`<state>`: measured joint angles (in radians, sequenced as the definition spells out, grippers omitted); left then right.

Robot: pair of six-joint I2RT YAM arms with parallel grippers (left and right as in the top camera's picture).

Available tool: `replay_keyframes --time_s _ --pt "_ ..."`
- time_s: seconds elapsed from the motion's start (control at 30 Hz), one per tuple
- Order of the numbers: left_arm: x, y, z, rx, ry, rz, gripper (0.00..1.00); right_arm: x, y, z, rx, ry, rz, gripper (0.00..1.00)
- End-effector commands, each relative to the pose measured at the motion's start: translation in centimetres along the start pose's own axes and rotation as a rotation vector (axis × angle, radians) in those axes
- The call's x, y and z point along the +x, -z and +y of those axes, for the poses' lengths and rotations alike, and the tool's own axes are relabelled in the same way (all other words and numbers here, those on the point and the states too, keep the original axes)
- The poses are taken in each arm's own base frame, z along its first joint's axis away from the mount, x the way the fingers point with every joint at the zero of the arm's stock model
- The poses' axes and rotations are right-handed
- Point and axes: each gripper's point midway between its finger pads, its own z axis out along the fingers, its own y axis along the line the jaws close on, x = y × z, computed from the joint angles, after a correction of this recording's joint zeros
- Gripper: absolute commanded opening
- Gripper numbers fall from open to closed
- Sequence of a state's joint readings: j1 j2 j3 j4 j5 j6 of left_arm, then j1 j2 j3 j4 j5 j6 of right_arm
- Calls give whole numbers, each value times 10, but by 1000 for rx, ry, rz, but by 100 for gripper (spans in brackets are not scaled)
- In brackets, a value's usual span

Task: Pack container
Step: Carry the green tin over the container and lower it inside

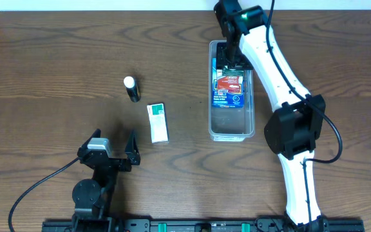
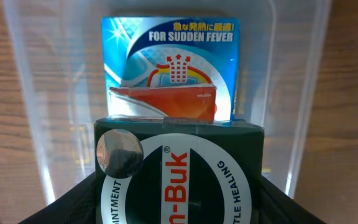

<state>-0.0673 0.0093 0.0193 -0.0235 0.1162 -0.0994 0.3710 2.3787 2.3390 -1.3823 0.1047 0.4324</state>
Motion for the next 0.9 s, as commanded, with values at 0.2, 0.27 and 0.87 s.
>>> replay_keyframes --time_s 0.2,0.27,0.87 --pt "15 -1 0 7 -14 48 98 7 -14 0 8 23 29 53" --pt "15 -1 0 7 -14 48 98 7 -15 1 7 25 27 54" --pt "15 -1 0 7 -14 48 98 18 -42 7 -11 35 60 57"
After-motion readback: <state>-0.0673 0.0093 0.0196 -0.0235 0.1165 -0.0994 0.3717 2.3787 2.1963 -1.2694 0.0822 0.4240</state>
